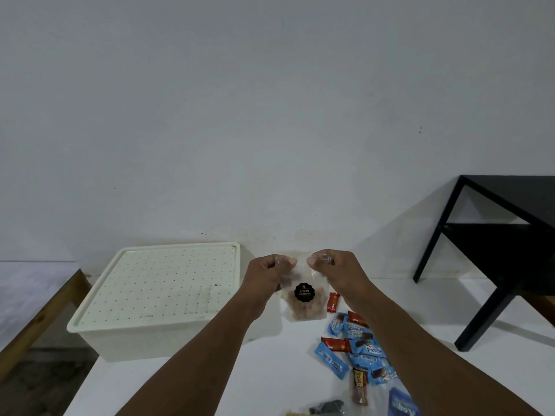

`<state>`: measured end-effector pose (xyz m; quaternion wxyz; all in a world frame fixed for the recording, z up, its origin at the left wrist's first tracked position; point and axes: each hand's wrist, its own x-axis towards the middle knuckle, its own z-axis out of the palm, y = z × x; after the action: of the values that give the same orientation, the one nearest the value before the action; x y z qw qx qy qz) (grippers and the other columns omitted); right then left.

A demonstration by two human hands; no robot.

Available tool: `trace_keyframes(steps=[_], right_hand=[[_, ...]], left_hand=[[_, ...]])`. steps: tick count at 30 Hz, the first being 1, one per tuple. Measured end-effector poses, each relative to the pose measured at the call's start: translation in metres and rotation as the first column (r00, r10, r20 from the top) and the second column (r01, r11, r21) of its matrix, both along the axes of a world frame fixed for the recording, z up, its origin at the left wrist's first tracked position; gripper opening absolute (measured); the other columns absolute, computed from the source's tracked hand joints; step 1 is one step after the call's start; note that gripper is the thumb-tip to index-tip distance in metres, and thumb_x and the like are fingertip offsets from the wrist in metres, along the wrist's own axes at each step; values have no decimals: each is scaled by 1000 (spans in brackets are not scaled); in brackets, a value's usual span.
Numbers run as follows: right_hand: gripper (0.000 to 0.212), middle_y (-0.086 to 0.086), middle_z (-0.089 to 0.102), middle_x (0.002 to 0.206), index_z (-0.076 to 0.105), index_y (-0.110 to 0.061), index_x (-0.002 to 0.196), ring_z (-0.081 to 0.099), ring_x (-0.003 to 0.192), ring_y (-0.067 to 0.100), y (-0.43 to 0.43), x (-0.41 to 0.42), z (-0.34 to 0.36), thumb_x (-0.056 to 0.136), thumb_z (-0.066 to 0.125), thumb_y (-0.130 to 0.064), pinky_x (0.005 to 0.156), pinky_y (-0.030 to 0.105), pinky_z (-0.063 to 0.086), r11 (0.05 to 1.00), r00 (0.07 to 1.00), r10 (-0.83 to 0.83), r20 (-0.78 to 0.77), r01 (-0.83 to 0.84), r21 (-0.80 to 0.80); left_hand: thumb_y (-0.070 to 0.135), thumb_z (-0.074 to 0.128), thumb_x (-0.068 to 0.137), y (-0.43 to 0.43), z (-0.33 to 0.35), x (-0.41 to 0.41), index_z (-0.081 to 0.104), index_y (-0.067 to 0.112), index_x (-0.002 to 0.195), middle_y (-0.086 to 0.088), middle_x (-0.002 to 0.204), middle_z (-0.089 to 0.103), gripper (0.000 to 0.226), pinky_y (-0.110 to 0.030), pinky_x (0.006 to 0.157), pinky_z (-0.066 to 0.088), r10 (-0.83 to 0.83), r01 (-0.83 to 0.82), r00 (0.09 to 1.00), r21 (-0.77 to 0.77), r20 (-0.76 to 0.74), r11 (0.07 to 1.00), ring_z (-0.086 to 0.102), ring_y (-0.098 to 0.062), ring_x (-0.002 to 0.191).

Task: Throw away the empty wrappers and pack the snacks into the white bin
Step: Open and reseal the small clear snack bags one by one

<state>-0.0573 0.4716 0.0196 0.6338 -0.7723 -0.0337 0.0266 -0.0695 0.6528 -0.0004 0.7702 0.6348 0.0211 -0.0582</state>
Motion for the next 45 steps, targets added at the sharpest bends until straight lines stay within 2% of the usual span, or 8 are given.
trace_keyframes(steps=[5,9,14,18,23,28,34,45], right_hand=[[13,-1,73,82,77,-15,92,63,72,8,-2,-2,-1,87,73,-26,68,22,47,994,998,-39,-55,45,104],[24,5,73,81,75,-7,95,66,78,12,-6,-4,-4,89,71,-29,70,30,46,981,988,-71,-136,94,170],[18,3,72,74,71,-9,80,60,69,10,-5,-4,-4,89,71,-25,66,26,45,984,990,-125,-65,132,121],[14,5,73,79,72,-13,83,63,73,12,-3,-1,-5,90,69,-24,63,25,46,974,984,-169,-59,176,140],[17,6,72,91,72,-14,92,64,84,14,-3,-1,-12,97,60,-26,67,26,48,984,987,-144,-78,151,90],[17,4,68,78,72,-14,83,58,74,14,-6,-2,-9,94,65,-24,64,26,45,985,989,-141,-38,144,98],[13,-3,69,68,71,-9,78,60,61,2,-14,-1,1,89,72,-17,57,12,45,999,998,-39,45,38,38],[13,-7,71,78,76,-14,88,62,66,-4,-3,-1,0,87,73,-27,69,19,46,995,999,44,26,-42,-87]], left_hand=[[19,75,87,3,-3,4,74,9,86,-12,87,76,11,-43,89,56,118,-121,992,-76,-38,990,72,-32,94],[21,75,87,5,-4,9,74,12,84,-15,92,76,10,-32,78,55,189,-190,982,-60,-30,980,70,-37,104],[23,78,85,8,-6,5,76,10,86,-16,94,76,14,-34,80,55,146,-151,988,-103,-56,983,70,-38,105],[23,75,87,6,-2,1,74,4,92,-12,89,76,20,-34,79,55,115,-127,990,-166,-78,978,72,-36,102],[18,73,89,4,4,2,68,9,76,-14,88,76,16,-42,93,55,93,-96,995,-101,-33,990,69,-39,108],[21,71,90,9,7,-2,71,11,80,-12,89,75,14,-42,91,54,20,-25,999,-110,-47,994,71,-34,101],[25,76,86,10,16,-7,72,7,92,-15,89,75,19,-29,70,57,-84,84,996,135,-11,987,74,-25,86],[25,63,97,6,13,-6,68,14,85,-16,91,77,17,-31,77,50,-109,82,991,308,74,948,72,-21,85]])
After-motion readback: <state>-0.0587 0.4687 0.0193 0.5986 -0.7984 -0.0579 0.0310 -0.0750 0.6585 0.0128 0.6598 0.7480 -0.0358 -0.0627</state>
